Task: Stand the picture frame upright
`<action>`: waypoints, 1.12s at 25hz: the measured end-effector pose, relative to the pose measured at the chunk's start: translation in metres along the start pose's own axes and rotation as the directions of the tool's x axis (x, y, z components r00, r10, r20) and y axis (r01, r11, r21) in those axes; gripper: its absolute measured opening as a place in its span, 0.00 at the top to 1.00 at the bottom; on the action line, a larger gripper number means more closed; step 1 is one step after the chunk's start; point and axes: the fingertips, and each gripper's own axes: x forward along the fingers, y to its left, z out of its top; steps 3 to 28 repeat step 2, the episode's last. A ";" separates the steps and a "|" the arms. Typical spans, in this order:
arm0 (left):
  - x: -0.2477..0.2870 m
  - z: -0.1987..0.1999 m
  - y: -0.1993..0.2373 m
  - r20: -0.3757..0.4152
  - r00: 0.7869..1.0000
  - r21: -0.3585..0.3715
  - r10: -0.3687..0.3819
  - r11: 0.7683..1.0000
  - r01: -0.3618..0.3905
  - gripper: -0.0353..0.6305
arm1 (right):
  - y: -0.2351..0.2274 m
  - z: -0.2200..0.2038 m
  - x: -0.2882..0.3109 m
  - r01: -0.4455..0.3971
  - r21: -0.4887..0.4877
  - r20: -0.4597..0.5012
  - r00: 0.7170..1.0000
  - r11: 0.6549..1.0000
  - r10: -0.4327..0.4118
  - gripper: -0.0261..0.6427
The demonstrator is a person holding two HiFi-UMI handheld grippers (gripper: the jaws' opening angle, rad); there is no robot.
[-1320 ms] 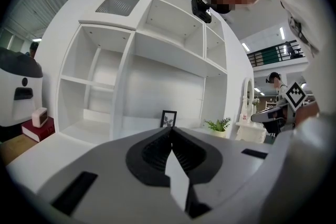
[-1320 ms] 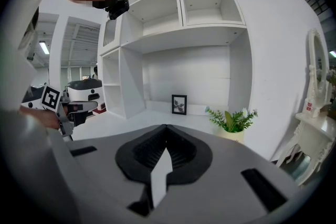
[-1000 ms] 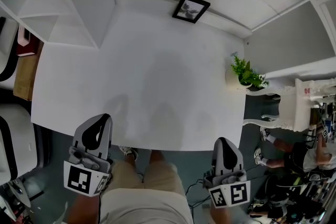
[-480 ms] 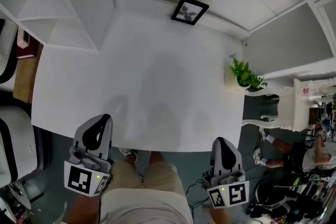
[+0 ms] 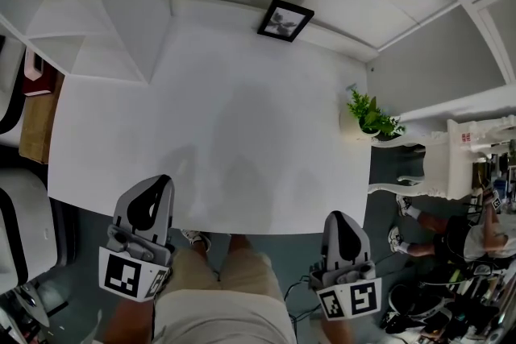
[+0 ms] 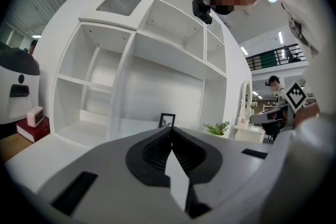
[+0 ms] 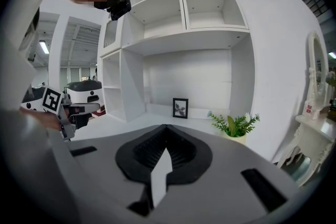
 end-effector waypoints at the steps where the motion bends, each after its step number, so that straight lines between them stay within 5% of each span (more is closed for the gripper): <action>1: 0.001 0.001 0.000 0.002 1.000 0.000 -0.001 1.000 0.001 0.92 | 0.000 0.001 0.000 0.000 0.001 0.001 1.000 1.000 0.000 0.95; 28: 0.001 0.002 0.000 0.004 1.000 0.000 -0.003 1.000 0.003 0.92 | 0.000 0.001 0.000 -0.001 0.002 0.002 1.000 1.000 0.001 0.95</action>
